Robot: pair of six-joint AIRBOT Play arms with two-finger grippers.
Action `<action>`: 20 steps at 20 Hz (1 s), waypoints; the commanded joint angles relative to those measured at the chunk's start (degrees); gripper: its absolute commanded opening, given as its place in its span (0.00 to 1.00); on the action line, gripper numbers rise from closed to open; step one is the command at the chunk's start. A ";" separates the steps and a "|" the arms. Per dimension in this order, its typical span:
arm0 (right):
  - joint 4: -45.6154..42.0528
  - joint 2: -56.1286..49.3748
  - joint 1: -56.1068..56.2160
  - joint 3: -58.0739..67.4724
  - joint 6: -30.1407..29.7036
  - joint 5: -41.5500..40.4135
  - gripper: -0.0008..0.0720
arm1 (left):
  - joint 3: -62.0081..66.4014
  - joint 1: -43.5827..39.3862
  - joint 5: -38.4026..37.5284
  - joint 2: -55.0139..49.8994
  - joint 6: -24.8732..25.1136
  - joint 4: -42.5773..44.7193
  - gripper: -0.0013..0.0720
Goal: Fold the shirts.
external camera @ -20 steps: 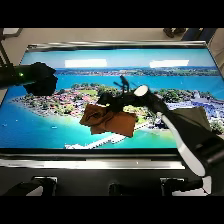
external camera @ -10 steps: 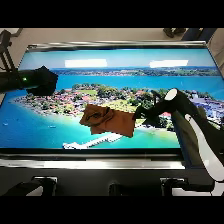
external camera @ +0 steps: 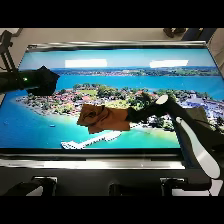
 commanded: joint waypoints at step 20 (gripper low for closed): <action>-16.46 14.67 -60.52 28.72 15.52 35.45 0.06 | -0.04 0.04 -0.09 -0.07 2.05 0.50 0.06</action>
